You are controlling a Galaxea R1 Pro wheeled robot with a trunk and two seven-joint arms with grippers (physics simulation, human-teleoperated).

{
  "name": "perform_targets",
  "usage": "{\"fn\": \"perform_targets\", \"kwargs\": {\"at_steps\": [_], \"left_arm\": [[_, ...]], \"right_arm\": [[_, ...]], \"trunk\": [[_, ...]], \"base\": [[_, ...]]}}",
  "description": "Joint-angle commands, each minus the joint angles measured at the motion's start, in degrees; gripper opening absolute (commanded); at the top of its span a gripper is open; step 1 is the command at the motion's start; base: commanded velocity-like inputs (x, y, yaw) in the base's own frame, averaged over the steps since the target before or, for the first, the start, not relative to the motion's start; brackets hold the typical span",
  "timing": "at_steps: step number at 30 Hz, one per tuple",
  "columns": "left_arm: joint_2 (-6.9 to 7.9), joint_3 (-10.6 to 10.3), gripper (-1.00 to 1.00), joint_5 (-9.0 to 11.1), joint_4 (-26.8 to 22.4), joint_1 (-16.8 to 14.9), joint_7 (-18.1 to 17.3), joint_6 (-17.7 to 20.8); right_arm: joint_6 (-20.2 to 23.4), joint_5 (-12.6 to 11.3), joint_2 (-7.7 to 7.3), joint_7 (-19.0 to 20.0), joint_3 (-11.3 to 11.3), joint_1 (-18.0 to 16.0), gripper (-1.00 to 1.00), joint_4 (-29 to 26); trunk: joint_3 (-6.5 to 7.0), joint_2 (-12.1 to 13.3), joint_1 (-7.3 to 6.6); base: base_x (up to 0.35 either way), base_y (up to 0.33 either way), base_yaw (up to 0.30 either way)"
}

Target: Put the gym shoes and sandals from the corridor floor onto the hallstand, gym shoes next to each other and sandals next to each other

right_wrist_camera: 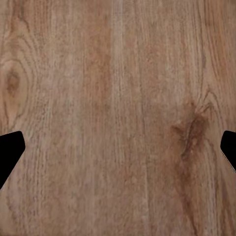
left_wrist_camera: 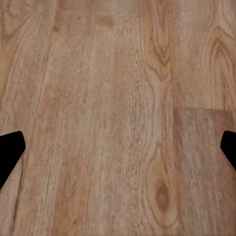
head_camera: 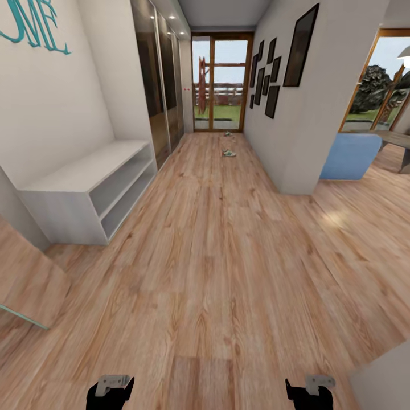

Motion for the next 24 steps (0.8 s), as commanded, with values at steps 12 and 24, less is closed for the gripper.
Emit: {"fn": "perform_targets", "kwargs": {"at_steps": [12, 24], "left_arm": [[-0.07, 0.45, 1.0, 0.19, 0.05, -0.03, -0.58, -0.07], [-0.07, 0.42, 1.0, 0.19, 0.07, -0.03, -0.58, -0.07]], "right_arm": [[-0.15, -0.48, -0.01, -0.2, 0.36, -0.03, 1.0, 0.05], [-0.14, -0.54, -0.01, -0.35, 0.36, -0.03, 1.0, 0.04]], "trunk": [[-0.05, -0.02, 0.03], [0.21, -0.02, 0.03]], "base": [[0.339, 0.0, 0.0], [0.339, 0.0, 0.024]]}}
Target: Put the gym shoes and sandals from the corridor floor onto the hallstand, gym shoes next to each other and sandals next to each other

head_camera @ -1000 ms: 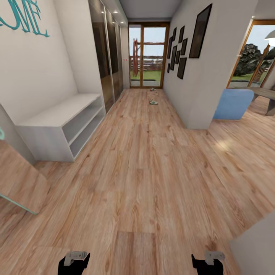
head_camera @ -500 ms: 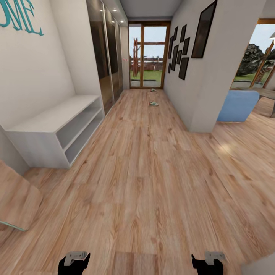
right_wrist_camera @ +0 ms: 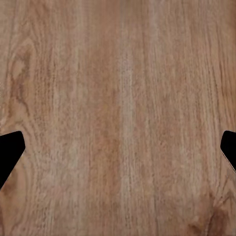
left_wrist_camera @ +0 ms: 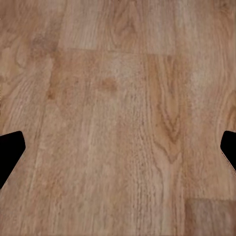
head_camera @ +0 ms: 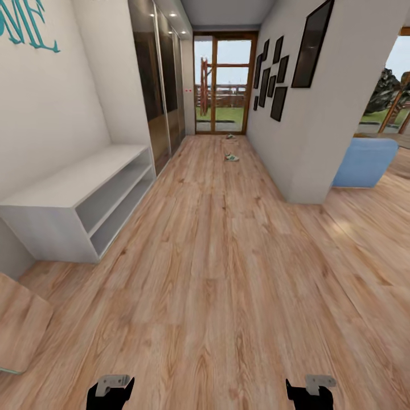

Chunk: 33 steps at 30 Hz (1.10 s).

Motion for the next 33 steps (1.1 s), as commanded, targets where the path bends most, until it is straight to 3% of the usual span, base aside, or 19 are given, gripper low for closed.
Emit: {"fn": "perform_targets", "kwargs": {"at_steps": [1, 24, 33], "left_arm": [[-0.02, 0.43, 1.0, 0.19, 0.06, -0.04, -0.58, -0.07], [-0.01, 0.45, 1.0, 0.19, 0.09, -0.04, -0.58, -0.07], [-0.01, 0.45, 1.0, 0.19, 0.07, -0.04, -0.58, -0.07]], "right_arm": [[-0.19, -0.5, -0.01, -0.09, 0.36, -0.03, 1.0, 0.03], [-0.19, -0.52, -0.01, -0.11, 0.36, -0.03, 1.0, 0.05], [-0.19, -0.52, -0.01, -0.12, 0.36, -0.03, 1.0, 0.05]], "trunk": [[0.02, -0.02, 0.03], [1.79, -0.02, 0.03], [1.99, -0.02, 0.03]], "base": [[0.339, 0.0, 0.087], [0.339, 0.0, 0.109], [0.339, 0.0, 0.016]]}}
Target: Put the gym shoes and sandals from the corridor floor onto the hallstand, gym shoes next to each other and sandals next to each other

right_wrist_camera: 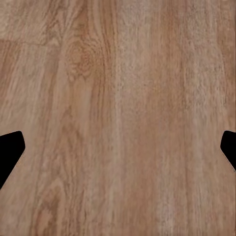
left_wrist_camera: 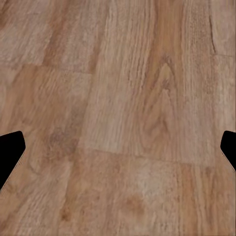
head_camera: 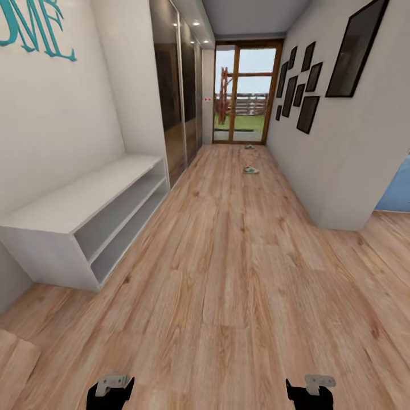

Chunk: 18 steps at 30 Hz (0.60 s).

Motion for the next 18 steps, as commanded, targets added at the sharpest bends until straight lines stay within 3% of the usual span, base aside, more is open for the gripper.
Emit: {"fn": "perform_targets", "kwargs": {"at_steps": [1, 18], "left_arm": [[-0.02, 0.43, 1.0, 0.19, 0.06, -0.03, -0.58, -0.07], [-0.03, 0.43, 1.0, 0.19, 0.09, -0.03, -0.58, -0.07]], "right_arm": [[-0.19, -0.5, -0.01, -0.07, 0.36, -0.03, 1.0, 0.04], [-0.19, -0.5, -0.01, 0.0, 0.36, -0.03, 1.0, 0.04]], "trunk": [[-0.03, -0.02, 0.03], [1.0, -0.02, 0.03]], "base": [[0.339, 0.0, -0.067], [0.339, 0.0, -0.153]]}}
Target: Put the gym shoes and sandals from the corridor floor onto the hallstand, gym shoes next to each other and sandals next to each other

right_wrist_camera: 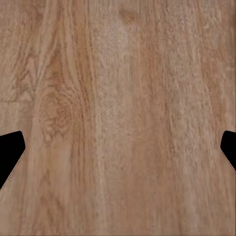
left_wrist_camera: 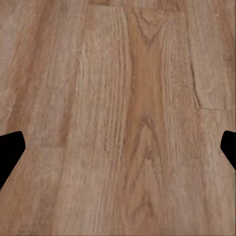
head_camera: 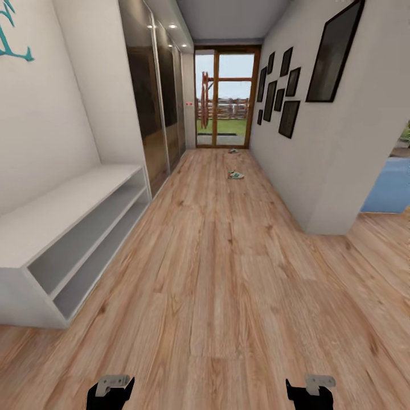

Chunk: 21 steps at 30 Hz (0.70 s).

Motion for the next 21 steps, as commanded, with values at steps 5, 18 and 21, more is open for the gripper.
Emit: {"fn": "perform_targets", "kwargs": {"at_steps": [5, 18, 21], "left_arm": [[-0.02, 0.43, 1.0, 0.19, 0.05, -0.03, -0.58, -0.07], [-0.02, 0.43, 1.0, 0.19, 0.04, -0.03, -0.58, -0.07], [0.0, 0.43, 1.0, 0.19, 0.04, -0.03, -0.58, -0.07]], "right_arm": [[-0.19, -0.5, -0.01, -0.08, 0.36, -0.03, 1.0, 0.05], [-0.19, -0.5, -0.01, -0.09, 0.36, 0.04, 1.0, 0.04], [-0.19, -0.5, -0.01, -0.08, 0.36, 0.04, 1.0, 0.04]], "trunk": [[0.38, -0.02, 0.03], [0.61, -0.02, 0.03], [0.61, -0.02, 0.03]], "base": [[0.339, 0.0, -0.045], [0.339, 0.0, -0.005], [0.339, 0.0, 0.0]]}}
